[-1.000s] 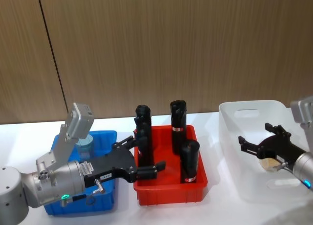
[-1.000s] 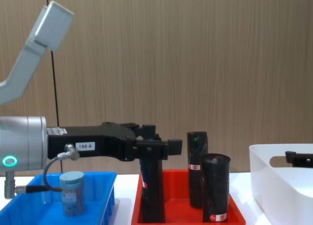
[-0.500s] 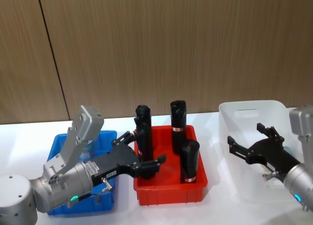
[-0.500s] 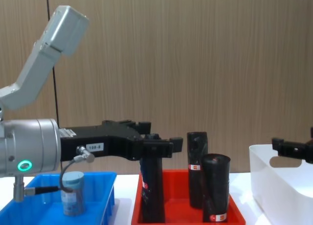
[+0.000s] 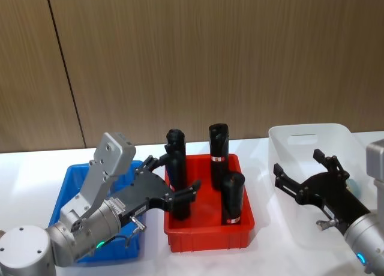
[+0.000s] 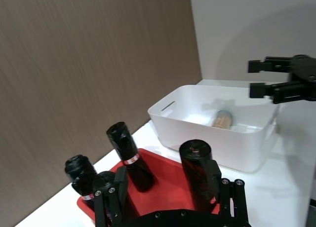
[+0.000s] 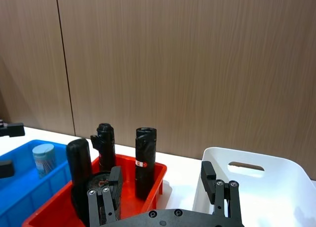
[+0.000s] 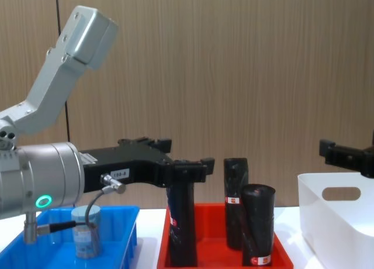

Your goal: Pick the cotton swabs from the blue box and place them into the white box.

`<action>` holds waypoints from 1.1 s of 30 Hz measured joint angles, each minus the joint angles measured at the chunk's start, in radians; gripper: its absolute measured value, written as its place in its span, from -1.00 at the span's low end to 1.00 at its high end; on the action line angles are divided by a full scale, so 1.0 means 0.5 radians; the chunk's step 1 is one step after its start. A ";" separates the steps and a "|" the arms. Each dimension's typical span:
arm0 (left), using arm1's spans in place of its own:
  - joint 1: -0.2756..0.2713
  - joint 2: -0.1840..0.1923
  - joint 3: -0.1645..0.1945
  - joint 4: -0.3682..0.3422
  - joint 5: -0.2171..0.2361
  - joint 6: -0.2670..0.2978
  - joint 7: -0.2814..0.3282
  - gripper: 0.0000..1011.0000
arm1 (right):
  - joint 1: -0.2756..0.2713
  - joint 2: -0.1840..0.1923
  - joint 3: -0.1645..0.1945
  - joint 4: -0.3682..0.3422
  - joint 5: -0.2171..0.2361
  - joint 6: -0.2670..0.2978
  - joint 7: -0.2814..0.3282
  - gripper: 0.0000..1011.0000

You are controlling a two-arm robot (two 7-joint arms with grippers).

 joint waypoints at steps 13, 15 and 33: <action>0.068 -0.014 0.039 -0.099 0.079 -0.036 0.338 0.98 | -0.034 -0.008 0.000 -0.043 0.002 -0.014 -0.025 0.98; 0.079 -0.017 0.046 -0.117 0.093 -0.042 0.399 0.98 | -0.034 -0.008 0.000 -0.044 0.002 -0.014 -0.025 0.98; 0.168 -0.036 0.100 -0.248 0.199 -0.091 0.848 0.98 | -0.034 -0.008 0.000 -0.044 0.001 -0.014 -0.024 0.98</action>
